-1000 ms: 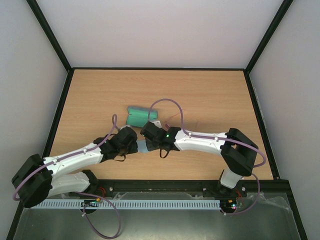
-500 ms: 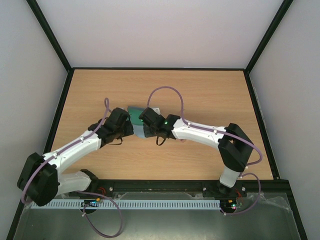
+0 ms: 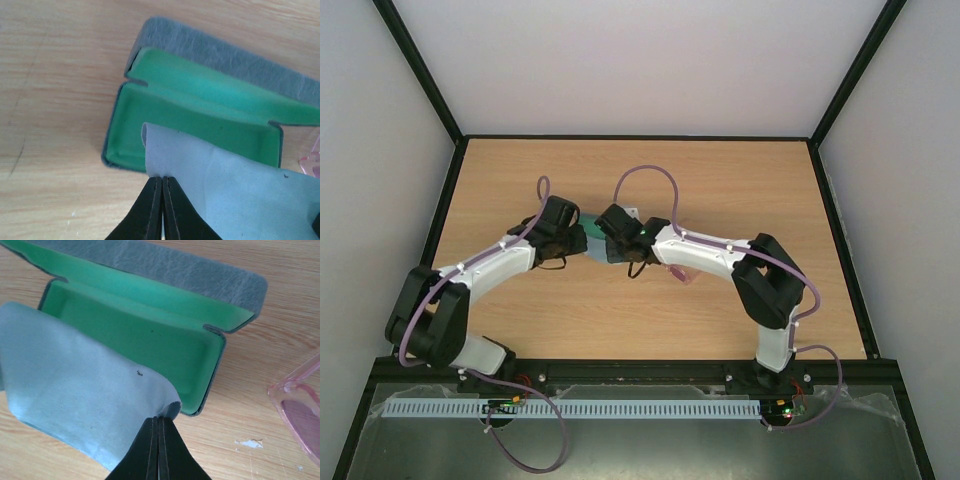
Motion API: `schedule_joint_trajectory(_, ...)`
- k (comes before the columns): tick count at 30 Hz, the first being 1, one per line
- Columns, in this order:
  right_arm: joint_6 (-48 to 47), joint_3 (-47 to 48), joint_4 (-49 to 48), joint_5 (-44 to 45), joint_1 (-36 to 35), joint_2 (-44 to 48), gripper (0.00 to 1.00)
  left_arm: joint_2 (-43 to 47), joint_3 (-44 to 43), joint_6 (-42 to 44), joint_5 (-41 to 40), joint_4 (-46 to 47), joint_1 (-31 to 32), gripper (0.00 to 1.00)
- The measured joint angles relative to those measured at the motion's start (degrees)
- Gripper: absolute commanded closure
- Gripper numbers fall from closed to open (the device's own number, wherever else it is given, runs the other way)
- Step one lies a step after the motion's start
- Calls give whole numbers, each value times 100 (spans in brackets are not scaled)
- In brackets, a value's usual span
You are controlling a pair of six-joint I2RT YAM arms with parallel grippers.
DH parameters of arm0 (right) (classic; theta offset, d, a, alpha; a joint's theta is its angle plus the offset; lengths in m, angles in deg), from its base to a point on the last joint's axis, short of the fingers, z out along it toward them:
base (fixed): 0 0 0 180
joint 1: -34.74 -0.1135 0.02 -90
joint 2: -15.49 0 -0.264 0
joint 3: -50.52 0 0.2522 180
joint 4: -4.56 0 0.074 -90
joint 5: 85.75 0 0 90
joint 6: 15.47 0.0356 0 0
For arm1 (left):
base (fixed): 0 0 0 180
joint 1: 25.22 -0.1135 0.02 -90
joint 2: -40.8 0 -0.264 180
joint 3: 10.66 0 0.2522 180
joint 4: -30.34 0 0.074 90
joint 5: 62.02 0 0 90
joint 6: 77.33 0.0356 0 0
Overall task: Organize the sunglasses
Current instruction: Place the glasses cleaning cloth in the sunglasses case.
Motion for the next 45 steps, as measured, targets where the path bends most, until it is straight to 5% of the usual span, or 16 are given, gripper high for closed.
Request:
schedule_joint_trajectory(13,-2,83,-271,149,210,-361,99,-817,-695,310,219,219,-374,98)
schedule_joint_trajectory(45,-122,319,-535,50,492,-955,99,-1670,-728,446,356,481,-511,98)
